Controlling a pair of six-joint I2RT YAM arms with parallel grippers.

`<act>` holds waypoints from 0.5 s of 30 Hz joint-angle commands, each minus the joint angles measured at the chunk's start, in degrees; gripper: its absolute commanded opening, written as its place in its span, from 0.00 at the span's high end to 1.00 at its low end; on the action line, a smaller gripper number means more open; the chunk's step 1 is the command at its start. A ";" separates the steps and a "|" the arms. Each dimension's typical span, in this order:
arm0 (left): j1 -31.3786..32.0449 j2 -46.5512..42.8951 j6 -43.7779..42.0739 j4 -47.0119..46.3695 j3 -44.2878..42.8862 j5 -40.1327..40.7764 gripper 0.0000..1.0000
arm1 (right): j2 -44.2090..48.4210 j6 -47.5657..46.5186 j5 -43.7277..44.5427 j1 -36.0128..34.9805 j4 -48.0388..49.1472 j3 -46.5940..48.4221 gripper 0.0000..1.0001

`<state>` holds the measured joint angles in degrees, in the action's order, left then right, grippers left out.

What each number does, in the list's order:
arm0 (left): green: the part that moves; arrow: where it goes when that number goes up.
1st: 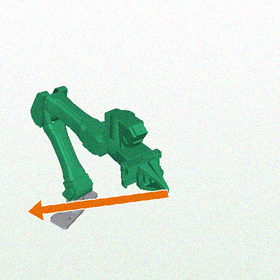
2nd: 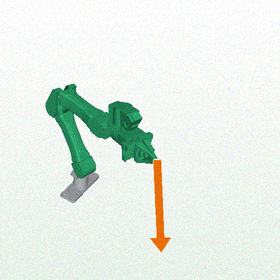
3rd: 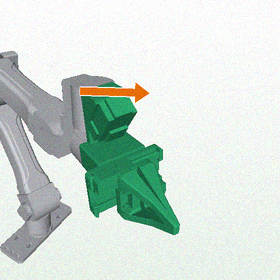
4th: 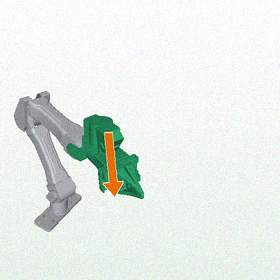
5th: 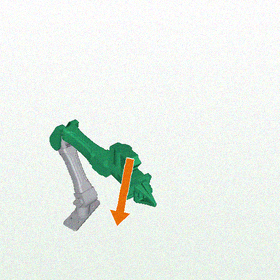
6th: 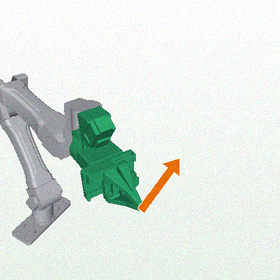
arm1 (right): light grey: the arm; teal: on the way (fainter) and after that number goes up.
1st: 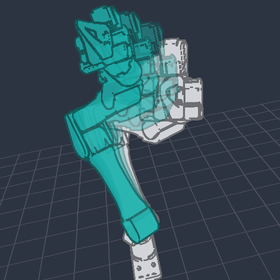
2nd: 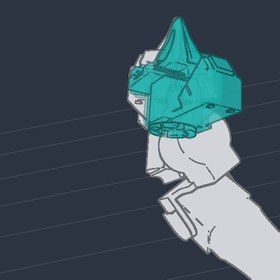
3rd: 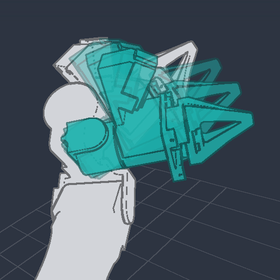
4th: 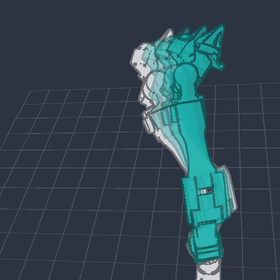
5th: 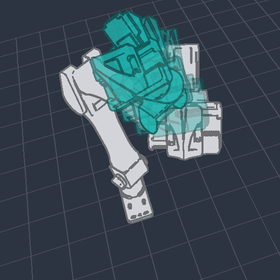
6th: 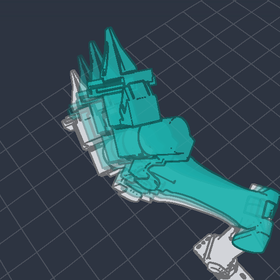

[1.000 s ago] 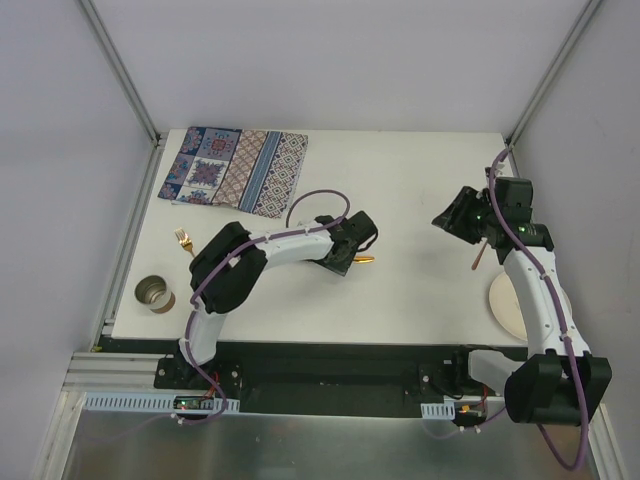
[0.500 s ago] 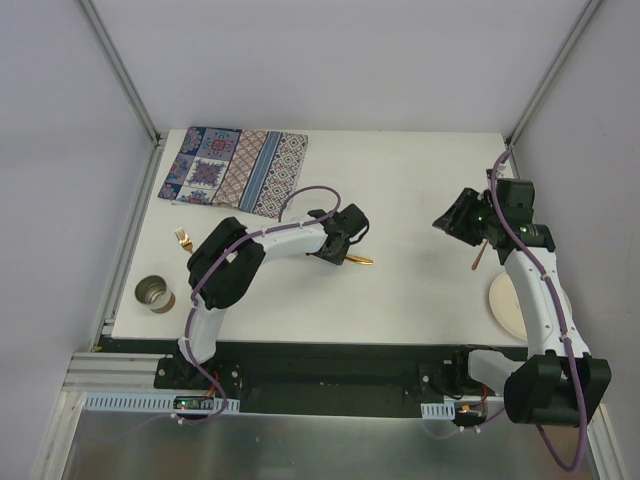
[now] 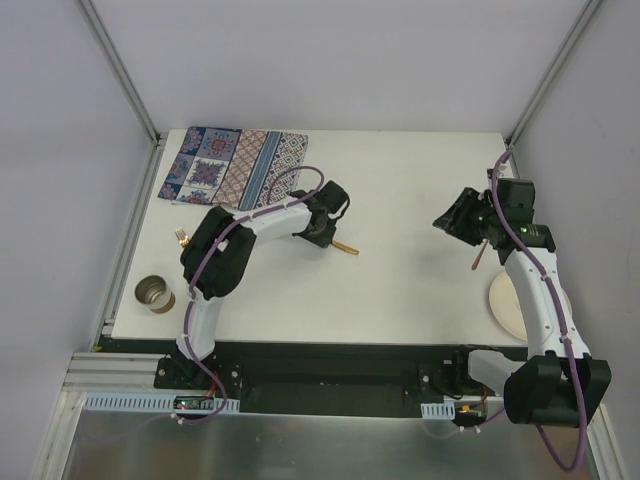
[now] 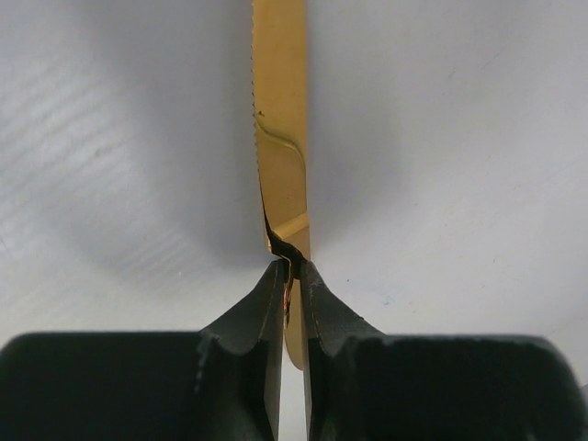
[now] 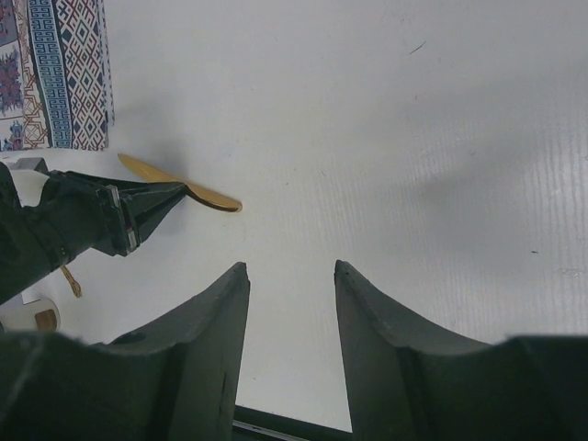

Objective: Set the dinner table for one person
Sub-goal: Move the knife to the center of the board.

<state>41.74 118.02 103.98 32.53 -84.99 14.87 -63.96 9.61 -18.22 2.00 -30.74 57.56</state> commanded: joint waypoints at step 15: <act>-4.47 8.28 -43.77 8.42 -13.88 -9.95 1.00 | -0.28 2.34 -0.33 0.46 2.44 1.94 0.55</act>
<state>37.06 123.98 71.11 36.84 -96.51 8.64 -64.23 10.48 -18.31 2.02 -30.22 57.56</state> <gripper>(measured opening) 0.009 0.449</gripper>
